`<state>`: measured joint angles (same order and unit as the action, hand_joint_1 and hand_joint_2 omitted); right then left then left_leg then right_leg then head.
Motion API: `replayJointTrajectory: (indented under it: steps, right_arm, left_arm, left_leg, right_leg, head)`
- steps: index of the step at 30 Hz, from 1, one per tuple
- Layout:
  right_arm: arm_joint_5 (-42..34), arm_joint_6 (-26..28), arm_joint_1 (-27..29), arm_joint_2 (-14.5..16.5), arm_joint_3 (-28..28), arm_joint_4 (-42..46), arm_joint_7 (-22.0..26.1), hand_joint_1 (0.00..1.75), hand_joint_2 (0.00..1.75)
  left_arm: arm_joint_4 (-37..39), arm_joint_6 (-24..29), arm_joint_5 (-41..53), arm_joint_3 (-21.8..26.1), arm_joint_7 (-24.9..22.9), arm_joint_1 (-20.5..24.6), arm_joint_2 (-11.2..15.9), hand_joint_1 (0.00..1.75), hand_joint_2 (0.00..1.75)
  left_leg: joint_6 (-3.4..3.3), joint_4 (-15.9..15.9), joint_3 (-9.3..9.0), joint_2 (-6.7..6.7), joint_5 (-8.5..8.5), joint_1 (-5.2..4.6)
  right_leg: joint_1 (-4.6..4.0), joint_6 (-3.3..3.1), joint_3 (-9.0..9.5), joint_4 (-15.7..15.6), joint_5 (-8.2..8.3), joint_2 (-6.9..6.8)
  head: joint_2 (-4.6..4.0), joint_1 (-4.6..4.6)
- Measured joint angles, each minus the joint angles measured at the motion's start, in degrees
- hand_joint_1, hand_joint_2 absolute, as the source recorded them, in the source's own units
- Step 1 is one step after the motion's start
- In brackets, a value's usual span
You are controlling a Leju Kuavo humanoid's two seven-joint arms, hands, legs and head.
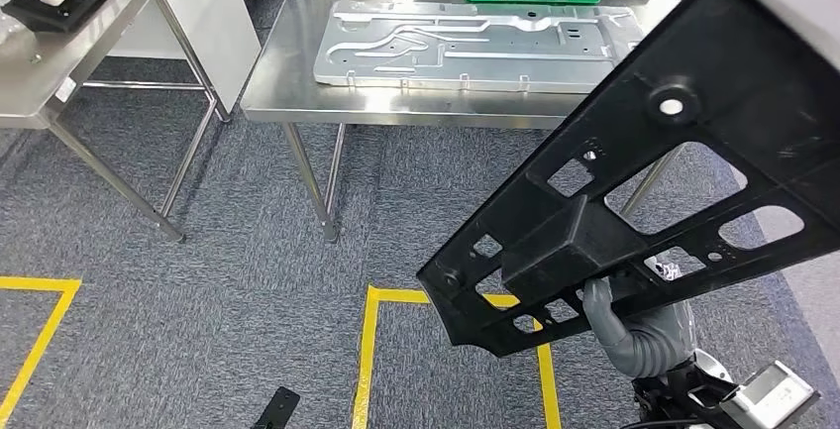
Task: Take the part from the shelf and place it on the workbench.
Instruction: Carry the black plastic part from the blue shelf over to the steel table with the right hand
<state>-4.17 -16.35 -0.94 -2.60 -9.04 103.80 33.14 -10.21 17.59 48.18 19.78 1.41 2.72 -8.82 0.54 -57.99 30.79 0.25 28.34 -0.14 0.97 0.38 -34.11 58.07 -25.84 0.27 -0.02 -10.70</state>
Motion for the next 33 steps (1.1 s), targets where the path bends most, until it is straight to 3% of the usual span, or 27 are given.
replayJointTrajectory:
  steps: [2,4,5,6,7,9,11,14,16,17,20,21,22,24,26,30,31,33]
  right_arm:
    - [0.02,-0.07,0.02,0.01,-0.01,0.0,0.13,1.75,1.75]
    - [0.04,-0.12,0.07,0.02,-0.01,-0.01,0.21,1.75,1.75]
    - [0.05,-0.14,0.11,0.03,-0.01,-0.01,0.23,1.75,1.75]
    - [0.05,-0.14,0.14,0.03,0.0,-0.02,0.25,1.75,1.75]
    - [0.07,-0.15,0.15,0.04,0.0,-0.02,0.26,1.75,1.75]
    - [0.1,-0.2,0.09,0.06,0.0,-0.04,0.27,1.75,1.75]
    - [0.14,-0.24,-0.07,0.11,-0.01,-0.07,0.31,1.75,1.75]
    - [0.15,-0.25,-0.21,0.15,-0.01,-0.13,0.35,1.75,1.75]
    - [0.16,-0.32,-0.37,0.15,-0.01,-0.17,0.37,1.75,1.75]
    - [0.16,-0.36,-0.5,0.15,-0.01,-0.18,0.38,1.75,1.75]
    - [0.15,-0.42,-0.68,0.17,-0.01,-0.33,0.39,1.75,1.75]
    - [0.15,-0.42,-0.67,0.17,-0.01,-0.42,0.39,1.75,1.75]
    - [0.15,-0.42,-0.67,0.17,-0.01,-0.51,0.39,1.75,1.75]
    - [0.16,-0.43,-0.71,0.17,-0.01,-0.61,0.39,1.75,1.75]
    - [0.16,-0.44,-0.86,0.18,-0.01,-0.72,0.39,1.75,1.75]
    - [0.16,-0.48,-0.94,0.22,0.0,-0.82,0.39,1.75,1.75]
    - [0.16,-0.49,-0.99,0.25,0.0,-0.81,0.39,1.75,1.75]
    - [0.15,-0.55,-1.04,0.29,-0.01,-0.81,0.39,1.75,1.75]
  left_arm:
    - [0.0,0.01,0.11,0.0,0.02,0.11,0.01,0.0,1.75]
    - [0.0,0.01,0.18,0.0,0.03,0.12,0.01,0.0,1.75]
    - [0.0,0.01,0.19,0.0,0.03,0.06,0.01,0.0,1.75]
    - [0.0,0.01,0.19,0.0,0.04,0.0,0.01,0.0,1.75]
    - [0.0,0.01,0.19,0.0,0.05,-0.03,0.02,0.0,1.75]
    - [0.0,0.01,0.19,0.0,0.11,-0.01,0.04,0.0,1.75]
    - [0.0,0.0,0.19,0.0,0.18,0.05,0.08,0.0,1.75]
    - [0.0,-0.01,0.19,0.01,0.23,0.0,0.09,0.0,1.75]
    - [0.0,0.01,0.19,0.03,0.23,0.02,0.09,0.0,1.75]
    - [0.0,0.02,0.19,0.04,0.23,0.11,0.1,0.0,1.75]
    - [0.0,0.03,0.19,0.04,0.23,0.23,0.05,0.0,1.75]
    - [0.0,0.03,0.19,0.04,0.23,0.14,0.04,0.0,1.75]
    - [0.0,0.03,0.19,0.04,0.23,0.06,0.04,0.0,1.75]
    - [0.0,0.02,0.19,0.04,0.23,-0.05,0.04,0.0,1.75]
    - [0.0,0.0,0.18,0.04,0.22,0.04,0.03,0.0,1.75]
    - [0.0,-0.02,0.17,0.04,0.21,0.2,0.03,0.0,1.75]
    - [0.0,-0.02,0.17,0.04,0.22,0.26,0.03,0.0,1.75]
    - [0.0,-0.06,0.17,0.04,0.22,0.35,0.03,0.0,1.75]
  left_leg:
    - [0.59,-4.56,1.95,-0.06,2.42,0.23]
    - [1.07,-12.52,6.2,-0.07,5.5,0.5]
    - [1.25,-15.42,8.02,-0.06,6.06,0.62]
    - [1.33,-16.11,8.83,-0.06,5.37,0.7]
    - [1.3,-14.47,8.48,-0.05,3.57,0.76]
    - [0.85,-6.91,5.48,-0.06,-1.1,0.72]
    - [0.19,-1.22,3.03,-0.07,-2.99,0.45]
    - [-0.78,0.35,2.31,-0.14,-2.62,0.34]
    - [-1.47,0.84,1.45,-0.19,-2.5,0.54]
    - [-1.75,1.01,1.05,-0.2,-2.4,0.6]
    - [-2.21,1.01,0.37,-0.2,-1.71,0.54]
    - [-2.17,1.0,0.01,-0.21,-1.37,0.54]
    - [-2.06,0.99,-0.5,-0.24,-0.97,0.56]
    - [-1.66,0.99,-1.77,-0.31,-0.01,0.61]
    - [-0.99,0.92,-2.54,-0.4,0.89,0.5]
    - [0.23,-0.06,-3.07,-0.33,1.59,0.39]
    - [0.45,-1.62,-2.44,-0.33,1.99,0.46]
    - [0.92,-7.86,1.04,-0.33,4.25,0.61]
  right_leg:
    - [0.29,-0.61,0.73,-0.4,-0.2,-0.06]
    - [0.25,-0.99,1.13,-0.42,-0.59,-0.08]
    - [0.23,-1.03,1.32,-0.41,-0.8,-0.03]
    - [0.22,-0.98,1.58,-0.4,-1.03,0.06]
    - [0.22,-0.89,1.96,-0.4,-1.3,0.16]
    - [0.19,-0.58,2.84,-0.39,-1.93,0.29]
    - [0.02,-0.06,3.21,-0.36,-2.42,0.39]
    - [-0.12,0.89,3.3,-0.06,-2.43,0.42]
    - [-0.03,1.38,2.59,2.11,-3.26,0.29]
    - [0.04,1.6,1.26,4.66,-4.44,0.23]
    - [0.1,1.94,-5.43,15.01,-8.26,0.16]
    - [0.16,1.93,-6.86,16.24,-7.92,0.13]
    - [0.23,1.91,-7.14,15.23,-6.27,0.09]
    - [0.33,1.8,-5.0,8.26,-0.86,-0.07]
    - [0.06,1.34,-2.86,2.37,1.41,-0.3]
    - [-0.08,-0.29,-1.78,0.92,1.05,-0.08]
    - [-0.03,-0.68,-1.28,0.79,0.79,-0.06]
    - [-0.03,-1.29,-0.34,0.59,0.18,-0.11]
  head:
    - [0.0,-0.01]
    - [0.0,-0.01]
    - [0.0,-0.01]
    - [0.0,-0.01]
    - [0.0,-0.01]
    - [0.0,-0.01]
    - [0.0,-0.01]
    - [0.0,-0.01]
    - [0.0,0.01]
    - [0.0,0.02]
    - [0.0,0.02]
    - [0.0,0.02]
    - [0.0,0.02]
    - [0.0,0.02]
    - [0.0,0.03]
    - [0.0,0.02]
    - [0.0,0.02]
    - [0.0,0.02]
